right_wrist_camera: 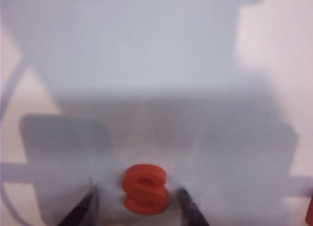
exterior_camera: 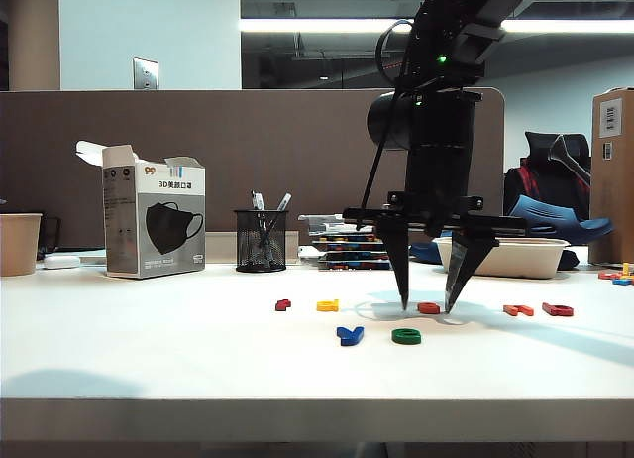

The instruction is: Select the appropriate letters from the row of letter magnets placed on the table to arrange into the word "yes".

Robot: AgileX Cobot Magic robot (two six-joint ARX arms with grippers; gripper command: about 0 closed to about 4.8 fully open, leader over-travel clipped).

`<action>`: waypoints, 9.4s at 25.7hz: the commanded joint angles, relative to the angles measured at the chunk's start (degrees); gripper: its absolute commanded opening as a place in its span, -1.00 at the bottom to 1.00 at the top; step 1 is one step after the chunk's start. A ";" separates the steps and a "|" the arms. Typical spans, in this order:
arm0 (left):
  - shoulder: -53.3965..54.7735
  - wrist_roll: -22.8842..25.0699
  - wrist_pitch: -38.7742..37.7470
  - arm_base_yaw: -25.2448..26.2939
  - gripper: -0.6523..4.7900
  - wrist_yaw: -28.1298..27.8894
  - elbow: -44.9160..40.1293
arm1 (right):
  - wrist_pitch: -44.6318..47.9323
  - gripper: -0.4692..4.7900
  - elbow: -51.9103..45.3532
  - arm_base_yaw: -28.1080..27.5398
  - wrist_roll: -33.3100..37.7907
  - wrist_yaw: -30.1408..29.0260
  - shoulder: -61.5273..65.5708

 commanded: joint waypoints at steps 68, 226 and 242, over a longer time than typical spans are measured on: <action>-0.11 -0.09 0.68 -0.02 -0.78 0.09 0.28 | -10.69 -0.55 0.07 0.11 -0.35 -0.04 -14.78; -0.11 -0.09 0.46 -0.02 -0.78 0.20 0.28 | -6.10 -0.41 -4.66 0.98 -9.49 0.07 -27.50; -0.11 -0.09 0.50 -0.02 -0.78 0.15 0.28 | -12.57 -0.85 -2.36 -6.27 -18.21 9.42 -55.45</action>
